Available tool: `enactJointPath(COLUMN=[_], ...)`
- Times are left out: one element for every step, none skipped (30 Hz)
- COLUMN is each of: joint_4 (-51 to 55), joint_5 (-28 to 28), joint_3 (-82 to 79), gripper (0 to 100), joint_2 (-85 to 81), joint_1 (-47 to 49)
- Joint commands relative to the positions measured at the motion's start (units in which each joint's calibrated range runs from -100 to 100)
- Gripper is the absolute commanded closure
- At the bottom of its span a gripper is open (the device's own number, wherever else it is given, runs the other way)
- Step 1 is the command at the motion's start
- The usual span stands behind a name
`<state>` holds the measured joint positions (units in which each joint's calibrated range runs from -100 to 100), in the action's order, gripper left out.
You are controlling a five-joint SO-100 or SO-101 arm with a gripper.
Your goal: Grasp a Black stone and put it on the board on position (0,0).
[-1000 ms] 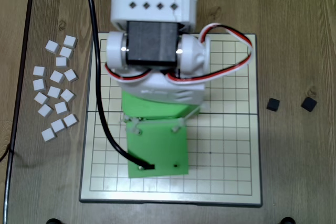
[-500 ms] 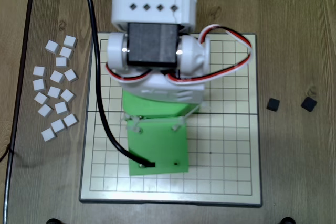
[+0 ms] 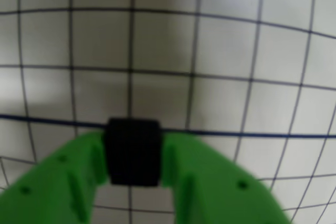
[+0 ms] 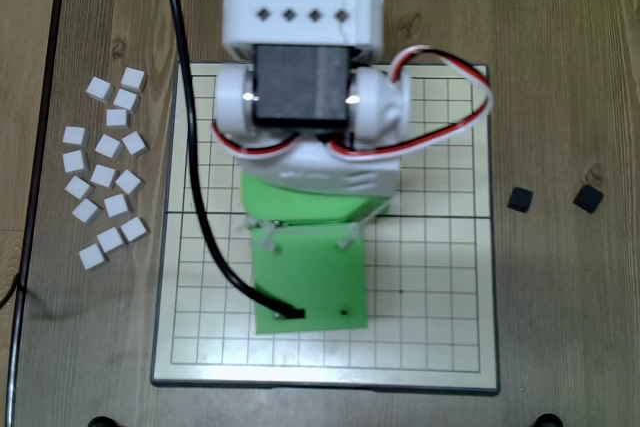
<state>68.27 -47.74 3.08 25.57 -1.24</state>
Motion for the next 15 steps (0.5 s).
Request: enactJointPath(joint_4=[-0.7,-0.8,-0.8,-1.0,-1.3,-1.5,-1.8,-1.9,-2.0,-2.0,-2.2,-2.6,-2.9,-3.3,-3.5], joint_5=[-0.3,-0.4,-0.4,-0.4,-0.4,-0.3,-0.3,-0.3,-0.3,-0.3,-0.3,-0.3,-0.3,-0.3,-0.3], joint_3=[0.0,-0.1,-0.2,-0.3,-0.6,-0.8,-1.0,-1.2,-1.2,-1.4,-1.7,-2.2,-2.5,-2.8,-3.0], gripper=[94,94,94,94,94,94,94,94,94,94,94,94,94,94,94], joint_2=[-2.9,-2.9,-2.9,-2.9,-2.8,-2.8,-2.8,-2.8,-2.8,-2.9,-2.9,-3.0,-3.0,-3.0,-3.0], joint_1=[0.4,0.6,0.6,0.6,0.6,0.5,0.5,0.4,0.4,0.4,0.4,0.4,0.4,0.3,0.2])
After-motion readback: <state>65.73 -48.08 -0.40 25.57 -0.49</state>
